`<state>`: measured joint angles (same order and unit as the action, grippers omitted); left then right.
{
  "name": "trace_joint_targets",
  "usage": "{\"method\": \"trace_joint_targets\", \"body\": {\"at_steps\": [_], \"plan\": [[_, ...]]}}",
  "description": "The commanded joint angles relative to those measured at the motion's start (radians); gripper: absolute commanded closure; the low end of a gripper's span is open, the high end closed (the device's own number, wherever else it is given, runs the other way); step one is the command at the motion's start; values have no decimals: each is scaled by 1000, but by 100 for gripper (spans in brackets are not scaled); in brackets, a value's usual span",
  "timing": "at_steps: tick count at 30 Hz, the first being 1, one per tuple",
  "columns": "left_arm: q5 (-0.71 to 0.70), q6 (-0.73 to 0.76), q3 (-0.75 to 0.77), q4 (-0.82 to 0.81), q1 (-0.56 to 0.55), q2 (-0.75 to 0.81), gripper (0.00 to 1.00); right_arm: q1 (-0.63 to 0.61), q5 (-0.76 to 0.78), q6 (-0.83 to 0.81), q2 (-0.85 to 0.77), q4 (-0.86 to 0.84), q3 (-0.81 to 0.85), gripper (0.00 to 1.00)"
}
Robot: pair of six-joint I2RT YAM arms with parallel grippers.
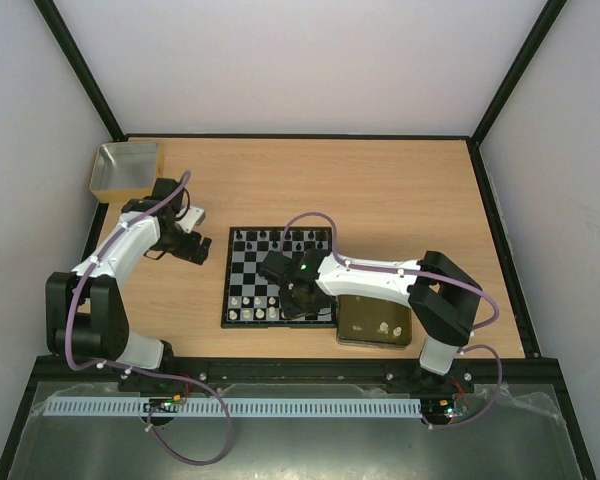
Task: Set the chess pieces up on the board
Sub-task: Place the chess piece on the chessboard, then pick up the chess piece from the storage box.
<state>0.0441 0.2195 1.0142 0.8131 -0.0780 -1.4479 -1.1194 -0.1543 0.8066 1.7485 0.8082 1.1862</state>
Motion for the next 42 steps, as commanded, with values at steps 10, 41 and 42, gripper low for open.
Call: {"method": "trace_joint_targets", "body": {"at_steps": [10, 41, 42], "plan": [[-3, -9, 0, 9, 0, 8, 1, -6, 26, -7, -15, 39, 45, 72], [-1, -8, 0, 11, 0, 1, 1, 322, 68, 209, -670, 116, -625, 64], [-1, -9, 0, 10, 0, 0, 1, 322, 64, 215, -679, 112, -636, 64]]}}
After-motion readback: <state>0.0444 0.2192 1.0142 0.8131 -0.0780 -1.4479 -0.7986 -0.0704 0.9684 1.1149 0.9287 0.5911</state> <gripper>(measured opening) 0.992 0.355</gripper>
